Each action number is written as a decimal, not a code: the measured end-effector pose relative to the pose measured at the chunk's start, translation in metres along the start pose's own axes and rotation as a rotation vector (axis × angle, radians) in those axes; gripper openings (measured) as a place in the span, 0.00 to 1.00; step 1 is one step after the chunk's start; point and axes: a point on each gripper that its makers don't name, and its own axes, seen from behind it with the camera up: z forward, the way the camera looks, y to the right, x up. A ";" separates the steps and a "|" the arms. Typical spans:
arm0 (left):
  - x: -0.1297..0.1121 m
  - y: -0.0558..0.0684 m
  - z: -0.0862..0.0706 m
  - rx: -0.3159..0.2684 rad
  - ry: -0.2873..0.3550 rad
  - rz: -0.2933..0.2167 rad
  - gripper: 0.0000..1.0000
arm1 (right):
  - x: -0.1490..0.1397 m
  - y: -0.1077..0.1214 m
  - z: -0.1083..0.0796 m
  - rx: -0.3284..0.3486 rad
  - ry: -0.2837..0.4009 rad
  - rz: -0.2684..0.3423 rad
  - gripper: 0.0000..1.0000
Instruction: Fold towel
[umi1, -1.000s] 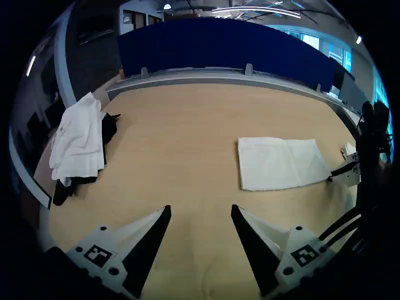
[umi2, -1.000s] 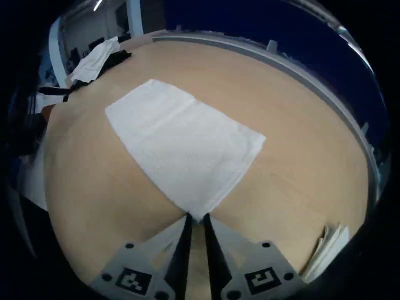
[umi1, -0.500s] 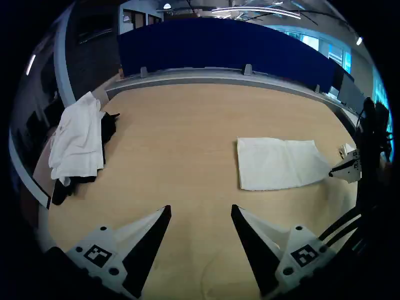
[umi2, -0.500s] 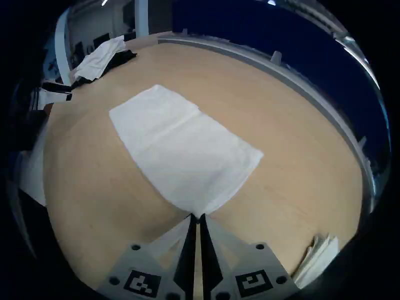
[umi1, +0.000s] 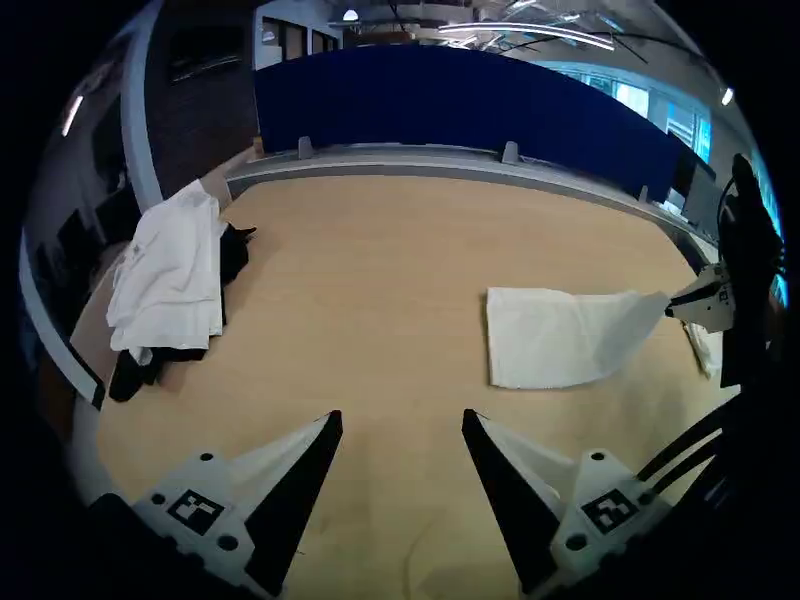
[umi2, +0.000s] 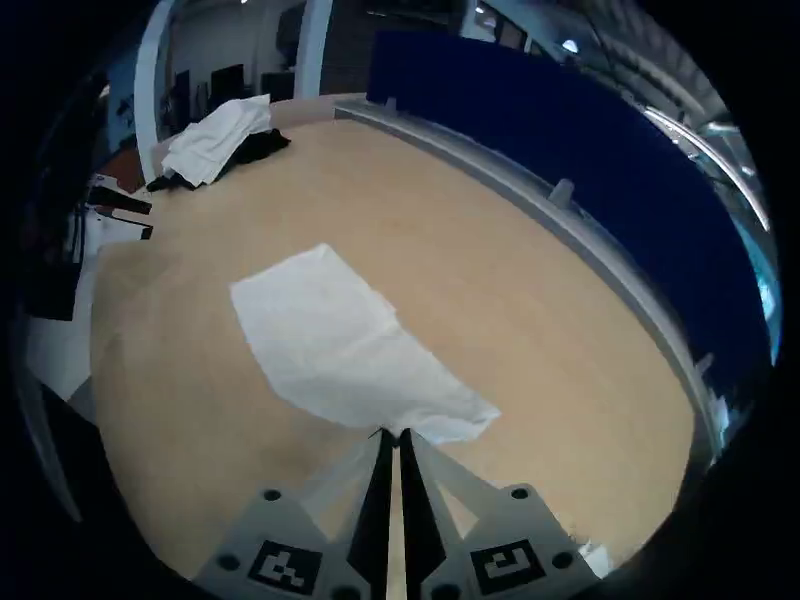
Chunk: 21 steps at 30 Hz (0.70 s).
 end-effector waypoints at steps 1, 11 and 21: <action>0.000 0.000 -0.001 -0.001 0.001 -0.004 0.89 | 0.007 0.000 -0.001 -0.001 0.007 -0.010 0.05; 0.002 0.001 -0.005 -0.017 0.013 -0.010 0.89 | 0.044 -0.006 -0.005 -0.001 0.033 -0.080 0.05; 0.012 -0.010 -0.021 -0.021 0.034 -0.040 0.89 | 0.069 -0.029 0.007 0.031 0.047 -0.124 0.05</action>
